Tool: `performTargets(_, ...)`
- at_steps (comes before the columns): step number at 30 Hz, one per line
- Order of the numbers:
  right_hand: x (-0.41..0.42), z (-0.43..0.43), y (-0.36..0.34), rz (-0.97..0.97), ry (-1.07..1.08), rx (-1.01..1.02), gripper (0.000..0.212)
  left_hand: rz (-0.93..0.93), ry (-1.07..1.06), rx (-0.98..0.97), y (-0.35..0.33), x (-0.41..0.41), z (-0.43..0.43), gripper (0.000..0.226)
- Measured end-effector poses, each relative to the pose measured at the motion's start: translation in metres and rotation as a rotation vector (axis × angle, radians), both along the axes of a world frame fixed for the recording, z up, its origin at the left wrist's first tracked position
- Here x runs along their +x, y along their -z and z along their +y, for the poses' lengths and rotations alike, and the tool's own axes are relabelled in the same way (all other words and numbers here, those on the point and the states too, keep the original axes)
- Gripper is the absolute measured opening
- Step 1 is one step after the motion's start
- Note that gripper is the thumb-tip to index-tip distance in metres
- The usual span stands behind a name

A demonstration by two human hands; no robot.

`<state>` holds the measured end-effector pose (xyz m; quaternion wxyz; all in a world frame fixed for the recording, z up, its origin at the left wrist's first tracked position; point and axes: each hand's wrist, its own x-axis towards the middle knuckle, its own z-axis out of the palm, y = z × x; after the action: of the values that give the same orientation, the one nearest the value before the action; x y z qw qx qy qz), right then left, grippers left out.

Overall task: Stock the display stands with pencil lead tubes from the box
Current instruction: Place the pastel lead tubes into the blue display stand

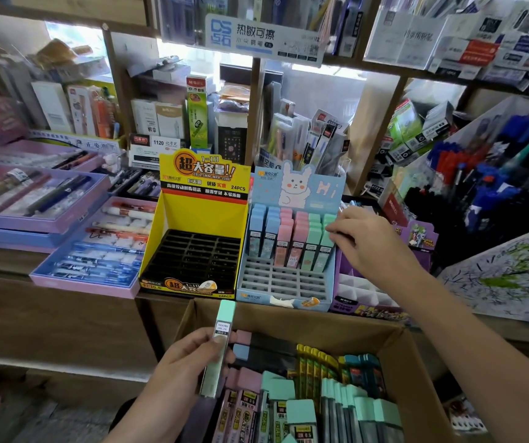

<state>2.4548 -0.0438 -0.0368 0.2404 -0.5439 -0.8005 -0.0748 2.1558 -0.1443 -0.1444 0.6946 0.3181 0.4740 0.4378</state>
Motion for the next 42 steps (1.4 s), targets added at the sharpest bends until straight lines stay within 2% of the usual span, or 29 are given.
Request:
performTargets(3, 0.001, -0.021, 0.006, 0.337, 0.068, -0.031, 0.009, -0.027, 0.043, 0.038, -0.002, -0.001, -0.001, 0.024)
performTargets(6, 0.004, -0.049, 0.016, 0.633, 0.123, -0.216, 0.011, 0.025, 0.084, 0.111, -0.008, 0.000, -0.001, 0.023)
performTargets(10, 0.010, -0.086, 0.040, 0.726, 0.179, -0.399, 0.013, 0.118, 0.155, 0.259, -0.021, 0.005, 0.004, 0.028)
performTargets(12, 0.015, -0.102, 0.056, 0.759, 0.186, -0.473, 0.015, 0.199, 0.196, 0.348, -0.030, 0.009, 0.008, 0.019)
performTargets(17, 0.019, -0.120, 0.096, 0.632, 0.214, -0.635, 0.022, 0.367, 0.168, 0.504, -0.053, 0.031, 0.027, 0.016)
performTargets(24, 0.023, -0.121, 0.119, 0.287, 0.294, -0.965, 0.006, 0.549, 0.076, 0.669, -0.067, 0.074, 0.065, 0.011)
performTargets(25, 0.024, -0.121, 0.121, 0.258, 0.285, -1.000, 0.012, 0.572, 0.082, 0.689, -0.066, 0.078, 0.071, 0.012)
performTargets(27, 0.025, -0.121, 0.122, 0.240, 0.275, -1.030, 0.023, 0.601, 0.105, 0.735, -0.064, 0.087, 0.080, 0.012)
performTargets(31, 0.026, -0.122, 0.121, 0.261, 0.283, -1.031, 0.022, 0.669, 0.125, 0.785, -0.061, 0.102, 0.094, 0.020)
performTargets(34, 0.027, -0.121, 0.120, 0.294, 0.292, -1.051, 0.021, 0.725, 0.115, 0.782, -0.057, 0.111, 0.102, 0.013)
performTargets(42, 0.029, -0.120, 0.125, 0.313, 0.291, -1.060, 0.021, 0.830, 0.053, 0.805, -0.049, 0.128, 0.108, 0.013)
